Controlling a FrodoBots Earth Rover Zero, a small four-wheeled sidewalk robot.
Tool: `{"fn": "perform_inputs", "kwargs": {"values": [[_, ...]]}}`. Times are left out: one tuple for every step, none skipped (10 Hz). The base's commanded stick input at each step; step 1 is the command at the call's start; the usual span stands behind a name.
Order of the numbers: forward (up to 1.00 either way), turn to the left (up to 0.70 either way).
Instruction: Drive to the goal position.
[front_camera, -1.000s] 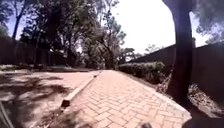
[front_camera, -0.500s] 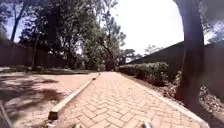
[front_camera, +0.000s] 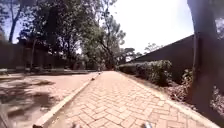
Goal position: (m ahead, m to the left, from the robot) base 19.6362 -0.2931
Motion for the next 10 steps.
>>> {"fn": "perform_inputs", "kwargs": {"values": [[0.70, 0.00], [0.70, 0.00], [0.70, 0.00], [0.70, 0.00], [0.70, 0.00], [0.70, 0.00], [0.70, 0.00], [0.70, 0.00], [0.70, 0.00], [0.70, 0.00]]}}
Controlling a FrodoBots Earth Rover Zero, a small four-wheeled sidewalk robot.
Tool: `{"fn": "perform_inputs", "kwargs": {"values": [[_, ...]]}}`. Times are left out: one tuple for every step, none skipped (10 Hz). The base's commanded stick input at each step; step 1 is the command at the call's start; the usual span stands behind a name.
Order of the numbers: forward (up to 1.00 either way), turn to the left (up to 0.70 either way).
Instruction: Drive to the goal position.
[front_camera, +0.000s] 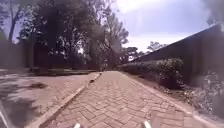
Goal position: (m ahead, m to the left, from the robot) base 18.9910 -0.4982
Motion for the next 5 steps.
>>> {"fn": "perform_inputs", "kwargs": {"values": [[0.70, 0.00], [0.70, 0.00], [0.70, 0.00], [0.70, 0.00], [0.70, 0.00]]}}
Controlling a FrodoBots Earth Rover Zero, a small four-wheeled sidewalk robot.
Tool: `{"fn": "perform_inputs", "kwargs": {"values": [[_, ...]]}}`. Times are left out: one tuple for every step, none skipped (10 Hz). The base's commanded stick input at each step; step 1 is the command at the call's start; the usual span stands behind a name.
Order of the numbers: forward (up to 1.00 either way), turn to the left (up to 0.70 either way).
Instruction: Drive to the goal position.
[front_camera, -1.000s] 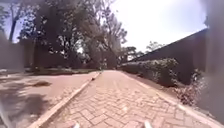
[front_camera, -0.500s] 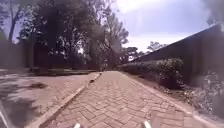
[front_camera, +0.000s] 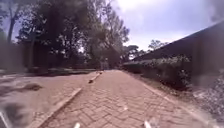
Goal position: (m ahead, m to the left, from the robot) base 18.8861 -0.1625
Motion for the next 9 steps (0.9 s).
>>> {"fn": "perform_inputs", "kwargs": {"values": [[0.70, 0.00], [0.70, 0.00], [0.70, 0.00], [0.70, 0.00], [0.70, -0.08], [0.70, -0.25], [0.70, -0.28], [0.70, -0.10], [0.70, 0.00]]}}
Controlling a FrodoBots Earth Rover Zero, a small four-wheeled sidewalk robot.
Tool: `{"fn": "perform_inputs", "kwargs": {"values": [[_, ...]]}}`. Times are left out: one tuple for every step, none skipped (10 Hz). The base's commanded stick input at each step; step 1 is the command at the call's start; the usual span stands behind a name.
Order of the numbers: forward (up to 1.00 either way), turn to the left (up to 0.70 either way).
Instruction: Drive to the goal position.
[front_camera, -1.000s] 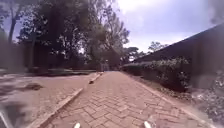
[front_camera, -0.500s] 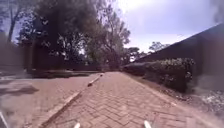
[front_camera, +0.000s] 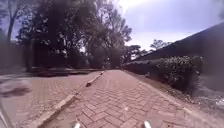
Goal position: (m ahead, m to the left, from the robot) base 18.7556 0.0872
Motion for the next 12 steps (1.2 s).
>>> {"fn": "perform_inputs", "kwargs": {"values": [[0.70, 0.00], [0.70, 0.00], [0.70, 0.00], [0.70, 0.00], [0.70, 0.00], [0.70, 0.00], [0.70, 0.00], [0.70, 0.00], [0.70, 0.00], [0.70, 0.00], [0.70, 0.00], [0.70, 0.00]]}}
